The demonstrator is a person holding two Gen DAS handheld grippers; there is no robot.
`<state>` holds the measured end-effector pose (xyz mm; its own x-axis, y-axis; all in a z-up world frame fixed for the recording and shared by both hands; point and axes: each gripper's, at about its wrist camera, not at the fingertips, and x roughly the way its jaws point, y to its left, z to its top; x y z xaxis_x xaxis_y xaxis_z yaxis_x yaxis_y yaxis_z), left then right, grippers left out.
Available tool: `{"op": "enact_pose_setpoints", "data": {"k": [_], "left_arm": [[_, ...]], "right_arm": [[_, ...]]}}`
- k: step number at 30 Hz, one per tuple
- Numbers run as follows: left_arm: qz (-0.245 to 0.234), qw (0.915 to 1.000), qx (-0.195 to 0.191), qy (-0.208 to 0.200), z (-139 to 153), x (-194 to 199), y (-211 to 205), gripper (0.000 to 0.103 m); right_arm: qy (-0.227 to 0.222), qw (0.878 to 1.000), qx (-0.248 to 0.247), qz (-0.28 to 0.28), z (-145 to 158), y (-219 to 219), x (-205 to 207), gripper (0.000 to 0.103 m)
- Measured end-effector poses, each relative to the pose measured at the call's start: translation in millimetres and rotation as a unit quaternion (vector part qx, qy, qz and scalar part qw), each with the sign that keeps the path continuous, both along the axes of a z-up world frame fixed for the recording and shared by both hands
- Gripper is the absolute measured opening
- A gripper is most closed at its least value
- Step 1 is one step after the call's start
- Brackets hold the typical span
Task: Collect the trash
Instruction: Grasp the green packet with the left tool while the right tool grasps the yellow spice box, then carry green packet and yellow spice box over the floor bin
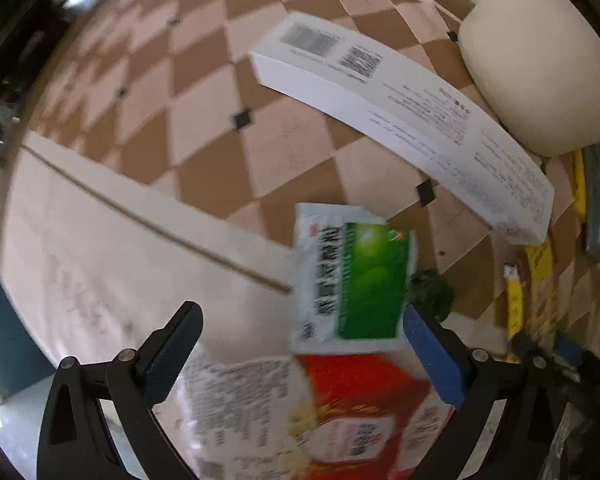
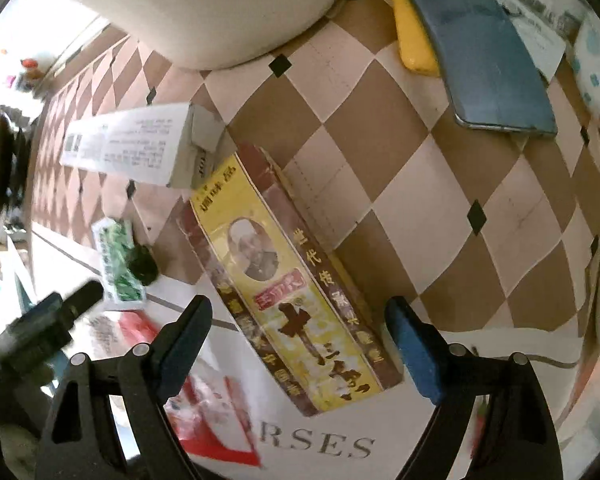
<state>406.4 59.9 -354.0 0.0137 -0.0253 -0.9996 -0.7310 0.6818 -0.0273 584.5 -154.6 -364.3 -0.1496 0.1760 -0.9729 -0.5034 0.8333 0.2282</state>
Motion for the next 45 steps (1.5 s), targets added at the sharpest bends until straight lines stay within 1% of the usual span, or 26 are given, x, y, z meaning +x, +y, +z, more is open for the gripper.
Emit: {"op": "enact_pose_setpoints", "data": {"k": [1,2,3,4,6,7,8,9,10,11,12,13,16,20,23,26,28,31,33,35,37,38,40,41,43,45], "left_arm": [[-0.007,0.9999,-0.01,-0.005,-5,5,-1,0.099],[-0.013,0.9998,-0.013,-0.003,-9,8,-1,0.087],[-0.017,0.9997,-0.017,-0.004,-11,11,-1,0.085],[-0.013,0.9997,-0.015,-0.013,-10,11,0,0.076],[-0.018,0.9998,0.0,-0.007,-10,13,0,0.068],[-0.024,0.9996,0.014,-0.004,-9,14,-2,0.056],[-0.032,0.9992,0.022,-0.008,-5,15,-6,0.038],[-0.037,0.9989,0.027,-0.009,-3,17,-9,0.027],[-0.043,0.9986,0.03,-0.006,-2,18,-10,0.007],[-0.046,0.9985,0.031,-0.006,-1,19,-10,0.004],[-0.047,0.9984,0.031,-0.007,-1,19,-10,0.003],[-0.047,0.9984,0.031,-0.009,0,18,-9,0.003],[-0.046,0.9977,0.047,-0.016,10,15,-7,0.002],[-0.055,0.9948,0.077,-0.036,36,5,-10,0.002],[-0.064,0.9904,0.111,-0.051,61,2,-17,0.002],[-0.067,0.9851,0.144,-0.066,84,-14,-23,0.002],[-0.064,0.9825,0.159,-0.073,101,-22,-19,0.002],[-0.055,0.9798,0.173,-0.085,117,-40,-10,0.002],[-0.046,0.9784,0.18,-0.091,124,-58,-6,0.002],[-0.033,0.9774,0.186,-0.094,128,-75,9,0.002],[-0.016,0.9769,0.19,-0.097,131,-99,21,0.002],[-0.007,0.9765,0.192,-0.098,134,-114,27,0.002],[0.014,0.9749,0.197,-0.102,140,-146,39,0.002],[0.022,0.9743,0.198,-0.105,142,-161,45,0.002],[0.041,0.972,0.203,-0.11,149,-194,56,0.002],[0.062,0.9691,0.209,-0.116,154,-232,66,0.002]], "right_arm": [[-0.013,1.0,-0.007,0.01,-1,1,-3,0.09],[-0.021,1.0,-0.01,0.02,-1,3,-8,0.091],[-0.031,0.999,-0.013,0.031,1,7,-12,0.091],[-0.042,0.998,-0.02,0.047,1,9,-16,0.091],[-0.055,0.996,-0.026,0.061,1,11,-29,0.091],[-0.061,0.996,-0.028,0.064,1,12,-32,0.091],[-0.07,0.995,-0.031,0.069,1,13,-35,0.091],[-0.077,0.994,-0.034,0.072,2,14,-38,0.09],[-0.081,0.993,-0.036,0.072,2,15,-45,0.089],[-0.093,0.992,-0.039,0.074,3,15,-48,0.085],[-0.105,0.991,-0.044,0.075,4,16,-51,0.074],[-0.119,0.989,-0.05,0.076,4,15,-61,0.073],[-0.116,0.99,-0.035,0.067,5,22,-85,0.071],[-0.111,0.992,-0.025,0.052,11,16,-94,0.07],[-0.107,0.993,-0.014,0.039,16,13,-94,0.07],[-0.104,0.994,0.0,0.019,25,9,-99,0.069],[-0.104,0.995,0.01,0.009,33,7,-103,0.069],[-0.105,0.994,0.026,-0.001,47,7,-107,0.068],[-0.106,0.994,0.037,-0.002,59,9,-107,0.067],[-0.109,0.993,0.05,0.001,70,15,-118,0.066],[-0.114,0.992,0.061,0.016,87,26,-128,0.065],[-0.117,0.991,0.065,0.021,91,31,-130,0.064],[-0.124,0.989,0.077,0.037,105,47,-149,0.064],[-0.124,0.988,0.082,0.047,108,60,-153,0.063],[-0.125,0.986,0.089,0.059,112,70,-169,0.062],[-0.127,0.984,0.098,0.073,118,90,-196,0.06]]}}
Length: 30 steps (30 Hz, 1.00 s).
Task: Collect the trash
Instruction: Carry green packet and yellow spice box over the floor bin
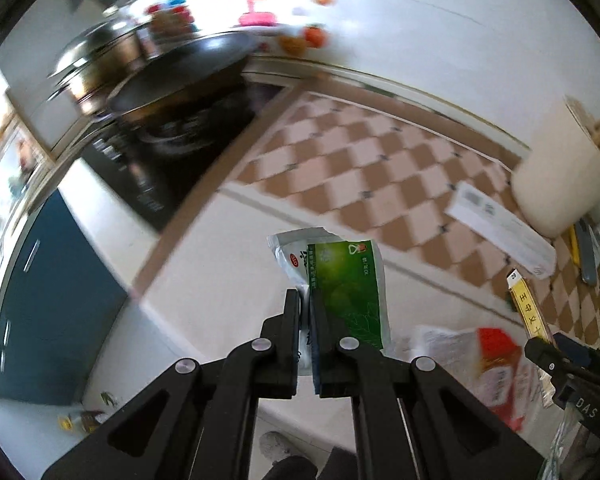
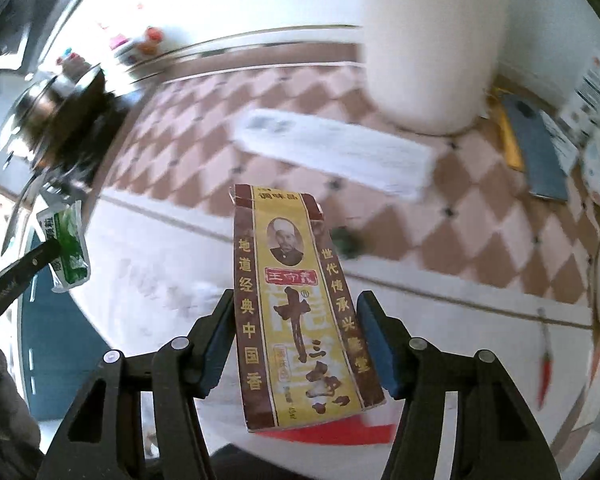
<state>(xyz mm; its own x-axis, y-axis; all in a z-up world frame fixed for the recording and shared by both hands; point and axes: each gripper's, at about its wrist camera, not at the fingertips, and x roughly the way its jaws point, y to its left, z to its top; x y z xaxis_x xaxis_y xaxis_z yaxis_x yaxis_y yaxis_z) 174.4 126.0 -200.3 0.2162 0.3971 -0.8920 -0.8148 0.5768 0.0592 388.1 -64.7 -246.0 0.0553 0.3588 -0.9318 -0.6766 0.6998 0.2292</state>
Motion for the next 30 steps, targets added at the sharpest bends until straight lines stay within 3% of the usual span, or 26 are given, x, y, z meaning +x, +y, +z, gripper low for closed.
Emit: {"op": "enact_pose_setpoints", "data": {"k": [4,8,12,15,17,20,26,30], "left_arm": [[0.041,0.9991,0.004,-0.008,1,-79,14,0.002],[0.091,0.9957,-0.016,-0.007,-17,-171,28,0.002],[0.144,0.9876,-0.063,0.0,-57,-260,43,0.002],[0.191,0.9731,-0.129,0.003,-111,-322,57,0.003],[0.224,0.9576,-0.181,-0.003,-158,-365,63,0.003],[0.262,0.9373,-0.229,-0.009,-220,-412,68,0.003],[0.293,0.8962,-0.331,-0.031,-366,-460,76,0.003],[0.292,0.8835,-0.366,-0.019,-457,-466,81,0.006]], "right_arm": [[0.004,0.999,0.015,0.036,11,32,-68,0.058],[0.007,0.997,0.019,0.08,11,63,-145,0.058],[0.028,0.991,0.017,0.129,-3,95,-230,0.058],[0.046,0.985,0.009,0.167,-30,117,-289,0.058],[0.052,0.979,-0.009,0.196,-63,135,-332,0.058],[0.082,0.97,-0.044,0.225,-119,150,-379,0.058],[0.101,0.948,-0.111,0.281,-243,174,-450,0.058],[0.107,0.933,-0.155,0.306,-341,189,-483,0.058]]}}
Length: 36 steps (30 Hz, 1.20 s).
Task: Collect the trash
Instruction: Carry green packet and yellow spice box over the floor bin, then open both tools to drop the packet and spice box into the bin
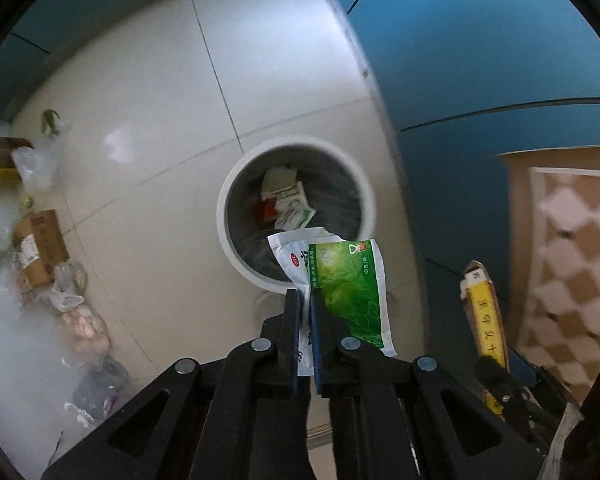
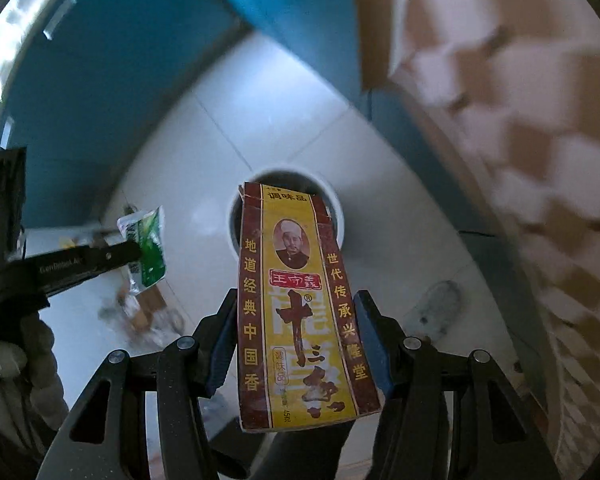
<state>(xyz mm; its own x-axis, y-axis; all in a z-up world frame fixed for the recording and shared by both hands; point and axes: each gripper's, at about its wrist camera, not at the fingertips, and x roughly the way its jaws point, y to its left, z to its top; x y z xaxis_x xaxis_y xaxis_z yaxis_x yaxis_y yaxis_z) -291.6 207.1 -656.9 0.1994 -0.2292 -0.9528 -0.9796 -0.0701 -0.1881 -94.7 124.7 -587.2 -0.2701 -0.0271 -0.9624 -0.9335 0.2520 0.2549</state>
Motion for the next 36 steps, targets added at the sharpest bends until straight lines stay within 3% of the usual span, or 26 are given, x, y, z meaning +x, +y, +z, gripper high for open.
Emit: {"op": "enact_pose_setpoints", "data": {"k": [6,9,10,11,12,14,16,17,18,20,28,36], "left_arm": [[-0.004,0.9996,-0.024,0.015,-95,-8,5,0.017],[-0.006,0.9992,-0.02,0.033,-122,-14,3,0.053],[-0.006,0.999,-0.016,0.042,-124,-19,2,0.072],[-0.004,0.9987,-0.009,0.05,-127,-23,0,0.081],[-0.002,0.9984,-0.005,0.057,-128,-26,-1,0.084],[0.002,0.9974,0.0,0.072,-131,-32,-5,0.103],[0.002,0.9958,0.007,0.091,-129,-36,-9,0.103],[0.001,0.9948,0.014,0.1,-125,-37,-11,0.103],[0.002,0.9941,0.021,0.106,-121,-38,-12,0.103],[0.005,0.9924,0.039,0.116,-111,-40,-16,0.103],[0.014,0.9855,0.091,0.143,-44,-37,-33,0.103],[0.031,0.9824,0.119,0.14,39,-33,-53,0.103]], "right_arm": [[0.011,0.999,-0.043,0.024,-128,24,-30,0.058],[0.021,0.997,-0.066,0.029,-175,25,-37,0.059],[0.025,0.997,-0.073,0.03,-190,27,-38,0.059],[0.027,0.996,-0.082,0.03,-208,27,-40,0.059],[0.03,0.995,-0.087,0.031,-221,28,-41,0.06],[0.046,0.994,-0.095,0.031,-242,28,-41,0.062],[0.046,0.994,-0.096,0.034,-256,32,-39,0.063],[0.042,0.994,-0.093,0.036,-257,33,-39,0.07],[0.039,0.994,-0.089,0.039,-260,35,-39,0.086],[0.023,0.996,-0.075,0.045,-254,37,-39,0.101],[-0.058,0.995,-0.034,0.069,-202,42,-37,0.103],[-0.078,0.992,0.0,0.096,-115,34,-39,0.103]]}}
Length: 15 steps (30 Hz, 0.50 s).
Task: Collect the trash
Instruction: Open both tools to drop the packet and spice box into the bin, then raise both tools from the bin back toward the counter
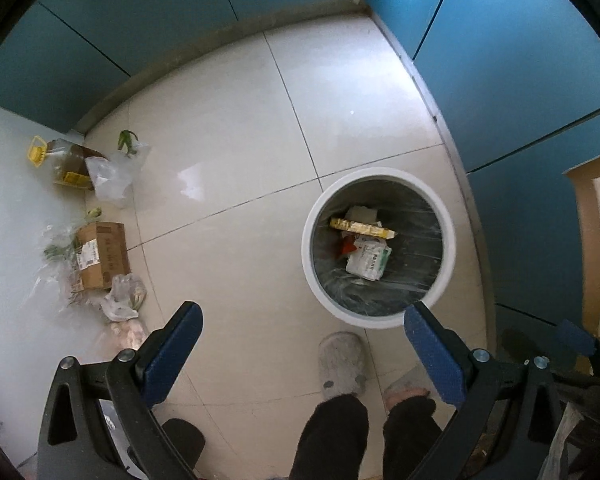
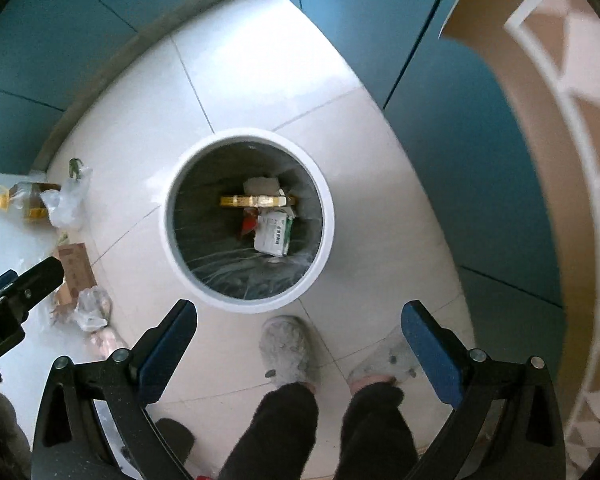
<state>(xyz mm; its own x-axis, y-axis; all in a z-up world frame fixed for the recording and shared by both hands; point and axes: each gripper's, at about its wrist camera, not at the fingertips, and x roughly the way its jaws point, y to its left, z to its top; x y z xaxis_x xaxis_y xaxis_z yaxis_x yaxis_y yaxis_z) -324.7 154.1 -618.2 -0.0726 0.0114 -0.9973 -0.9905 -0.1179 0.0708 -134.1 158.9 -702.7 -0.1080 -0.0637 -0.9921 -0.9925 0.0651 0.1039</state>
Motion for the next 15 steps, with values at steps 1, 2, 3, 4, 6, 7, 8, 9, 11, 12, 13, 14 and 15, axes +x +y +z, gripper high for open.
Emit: {"op": "enact_pose_setpoints", "data": {"k": [1,2,3,4,6,7,8,9,11,12,13,14,15], "left_arm": [[0.0,1.0,0.003,0.001,10,0,-2,0.103],[0.001,1.0,0.007,0.001,22,-1,-5,0.103],[0.004,0.9999,0.011,0.001,36,-3,-8,0.103],[0.005,0.9999,0.014,0.0,46,-3,-11,0.103],[0.003,0.9997,0.023,0.002,72,-4,-17,0.103],[0.002,0.9996,0.028,0.003,84,-4,-21,0.103],[0.0,0.9995,0.032,0.003,96,-4,-24,0.103],[-0.004,0.9993,0.036,0.005,110,-2,-27,0.103],[-0.008,0.9989,0.046,0.005,135,-1,-35,0.103],[-0.009,0.9987,0.051,0.004,148,-1,-39,0.103],[-0.009,0.9984,0.055,0.004,159,-1,-43,0.103],[-0.01,0.9982,0.059,0.002,172,-1,-47,0.103],[-0.01,0.9979,0.064,-0.001,185,-1,-51,0.103]], "right_arm": [[0.0,1.0,0.008,0.004,18,-2,0,0.103],[-0.001,1.0,0.012,0.006,30,-3,0,0.103],[-0.001,1.0,0.018,0.008,42,-4,0,0.103],[0.0,1.0,0.026,0.01,62,-5,1,0.103],[-0.002,0.999,0.037,0.012,90,-8,1,0.103],[-0.001,0.999,0.045,0.015,110,-10,2,0.103],[-0.001,0.999,0.05,0.017,124,-13,2,0.103],[-0.002,0.998,0.055,0.02,139,-15,2,0.103],[0.0,0.998,0.063,0.023,173,-20,3,0.103],[0.002,0.998,0.066,0.023,188,-22,4,0.103],[0.003,0.997,0.067,0.024,200,-24,5,0.103],[0.004,0.997,0.072,0.026,218,-27,6,0.103],[0.004,0.997,0.078,0.028,236,-31,8,0.103]]}}
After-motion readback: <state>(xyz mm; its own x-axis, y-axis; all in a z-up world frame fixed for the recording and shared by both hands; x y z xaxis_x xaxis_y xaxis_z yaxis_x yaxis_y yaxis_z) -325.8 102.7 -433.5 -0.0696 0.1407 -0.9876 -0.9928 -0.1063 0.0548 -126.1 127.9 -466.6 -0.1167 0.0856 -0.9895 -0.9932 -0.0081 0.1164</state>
